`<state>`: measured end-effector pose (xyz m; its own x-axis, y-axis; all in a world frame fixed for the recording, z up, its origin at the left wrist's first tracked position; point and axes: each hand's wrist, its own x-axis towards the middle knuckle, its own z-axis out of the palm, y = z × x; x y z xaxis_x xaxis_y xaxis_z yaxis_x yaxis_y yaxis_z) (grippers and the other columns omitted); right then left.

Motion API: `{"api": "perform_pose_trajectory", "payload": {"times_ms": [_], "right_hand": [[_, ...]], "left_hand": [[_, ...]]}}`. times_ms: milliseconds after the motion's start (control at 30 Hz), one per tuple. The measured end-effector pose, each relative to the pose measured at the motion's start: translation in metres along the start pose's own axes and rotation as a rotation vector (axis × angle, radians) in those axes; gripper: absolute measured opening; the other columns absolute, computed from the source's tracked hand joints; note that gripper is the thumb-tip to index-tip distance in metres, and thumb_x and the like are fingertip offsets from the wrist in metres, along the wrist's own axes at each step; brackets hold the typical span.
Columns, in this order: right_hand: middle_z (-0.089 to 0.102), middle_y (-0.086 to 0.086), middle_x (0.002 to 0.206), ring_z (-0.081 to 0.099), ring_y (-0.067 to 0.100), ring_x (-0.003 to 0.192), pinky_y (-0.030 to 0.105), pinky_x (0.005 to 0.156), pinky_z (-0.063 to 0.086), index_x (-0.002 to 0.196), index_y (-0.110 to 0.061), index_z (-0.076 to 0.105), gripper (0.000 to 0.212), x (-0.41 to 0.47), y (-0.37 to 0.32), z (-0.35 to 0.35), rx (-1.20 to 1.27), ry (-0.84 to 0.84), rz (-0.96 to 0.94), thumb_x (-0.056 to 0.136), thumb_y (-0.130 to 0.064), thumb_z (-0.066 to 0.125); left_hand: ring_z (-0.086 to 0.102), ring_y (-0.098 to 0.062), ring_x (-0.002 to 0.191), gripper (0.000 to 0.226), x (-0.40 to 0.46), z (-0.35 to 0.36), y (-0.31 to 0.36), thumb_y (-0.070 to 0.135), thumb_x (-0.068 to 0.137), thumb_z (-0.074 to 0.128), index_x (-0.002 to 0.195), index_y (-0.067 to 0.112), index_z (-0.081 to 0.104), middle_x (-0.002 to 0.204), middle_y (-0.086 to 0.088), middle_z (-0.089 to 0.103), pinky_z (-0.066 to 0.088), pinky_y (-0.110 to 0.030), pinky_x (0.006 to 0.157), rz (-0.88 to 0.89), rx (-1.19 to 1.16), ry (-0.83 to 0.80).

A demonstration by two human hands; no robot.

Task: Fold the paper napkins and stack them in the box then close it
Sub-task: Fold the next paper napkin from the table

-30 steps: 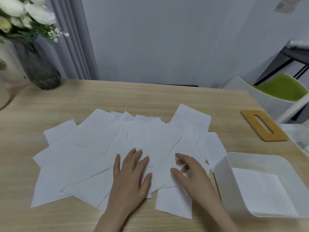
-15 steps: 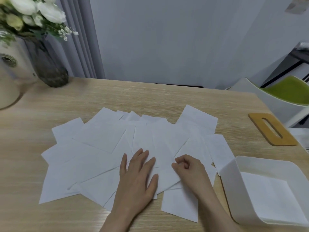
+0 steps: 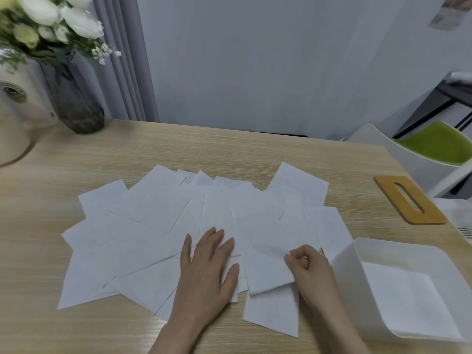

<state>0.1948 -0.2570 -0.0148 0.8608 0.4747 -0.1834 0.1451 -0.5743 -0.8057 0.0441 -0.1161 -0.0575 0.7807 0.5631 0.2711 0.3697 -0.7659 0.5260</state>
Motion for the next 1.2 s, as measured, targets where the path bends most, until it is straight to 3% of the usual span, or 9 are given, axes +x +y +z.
{"api": "perform_pose_trajectory", "payload": {"times_ms": [300,433,533,633,700,867,933,1033,1200], "right_hand": [[0.035,-0.012,0.043,0.034,0.003,0.040,0.023,0.051,0.028,0.081,-0.012,0.060,0.013,-0.005,0.009,-0.005,0.197,-0.069,0.077,0.094,-0.012,0.057],[0.043,-0.013,0.040,0.039,-0.002,0.038,0.017,0.045,0.031,0.084,-0.010,0.059,0.013,-0.008,0.004,-0.003,0.269,-0.099,0.096,0.095,-0.010,0.053],[0.047,-0.008,0.046,0.042,0.002,0.042,0.021,0.048,0.031,0.084,-0.007,0.059,0.013,-0.012,0.000,-0.002,0.291,-0.115,0.083,0.095,-0.010,0.054],[0.046,-0.003,0.049,0.042,0.004,0.044,0.022,0.050,0.031,0.083,-0.007,0.059,0.012,-0.018,-0.004,0.000,0.264,-0.130,0.039,0.094,-0.011,0.055],[0.047,-0.007,0.047,0.043,0.003,0.044,0.018,0.049,0.032,0.084,-0.006,0.059,0.012,-0.021,-0.006,0.001,0.258,-0.142,0.016,0.094,-0.011,0.055],[0.044,-0.003,0.051,0.041,0.012,0.054,0.023,0.056,0.031,0.085,-0.008,0.059,0.011,-0.024,-0.011,0.007,0.249,-0.171,-0.010,0.094,-0.012,0.056],[0.045,-0.008,0.050,0.041,0.009,0.052,0.021,0.055,0.031,0.085,-0.010,0.060,0.010,-0.027,-0.012,0.011,0.233,-0.192,-0.016,0.094,-0.014,0.056],[0.050,-0.004,0.056,0.044,0.011,0.056,0.021,0.056,0.032,0.088,-0.011,0.060,0.009,-0.030,-0.015,0.019,0.206,-0.232,-0.037,0.094,-0.015,0.056],[0.045,-0.012,0.044,0.038,0.000,0.041,0.013,0.049,0.029,0.088,-0.009,0.059,0.007,-0.031,-0.020,0.029,0.196,-0.282,-0.061,0.094,-0.013,0.056]], "left_hand": [[0.042,-0.023,0.137,0.041,-0.003,0.003,0.016,0.039,0.092,0.040,0.105,0.020,0.074,0.131,0.000,0.062,0.011,-0.039,0.116,-0.027,-0.101,0.057],[0.029,-0.012,0.144,0.051,0.000,-0.004,0.027,0.048,0.093,0.030,0.104,0.028,0.075,0.137,0.011,0.055,0.002,-0.027,0.118,-0.092,-0.180,0.046],[0.016,0.000,0.146,0.059,0.003,-0.010,0.034,0.058,0.089,0.022,0.106,0.033,0.073,0.140,0.024,0.045,0.005,-0.030,0.119,-0.134,-0.252,0.018],[0.019,0.006,0.142,0.058,0.007,-0.016,0.039,0.063,0.085,0.022,0.111,0.041,0.068,0.134,0.034,0.041,0.013,-0.029,0.115,-0.179,-0.330,0.015],[0.033,0.007,0.131,0.053,0.009,-0.019,0.040,0.064,0.083,0.028,0.106,0.040,0.070,0.125,0.032,0.051,0.024,-0.030,0.109,-0.215,-0.373,0.035],[0.059,-0.007,0.075,0.026,0.008,-0.029,0.040,0.053,0.080,0.057,0.086,0.032,0.071,0.083,0.014,0.068,0.047,-0.034,0.070,-0.453,-0.702,0.019],[0.066,-0.017,0.075,0.014,0.009,-0.031,0.039,0.039,0.085,0.064,0.085,0.029,0.074,0.082,0.004,0.073,0.050,-0.039,0.067,-0.545,-0.882,0.004],[0.072,-0.012,0.075,0.018,0.010,-0.031,0.033,0.009,0.093,0.061,0.088,0.022,0.073,0.082,0.001,0.076,0.053,-0.025,0.061,-0.633,-1.022,0.003],[0.073,-0.021,0.085,0.024,0.007,-0.029,0.018,0.004,0.094,0.057,0.100,0.024,0.069,0.090,0.000,0.077,0.057,-0.039,0.076,-0.668,-1.009,0.004]]}}
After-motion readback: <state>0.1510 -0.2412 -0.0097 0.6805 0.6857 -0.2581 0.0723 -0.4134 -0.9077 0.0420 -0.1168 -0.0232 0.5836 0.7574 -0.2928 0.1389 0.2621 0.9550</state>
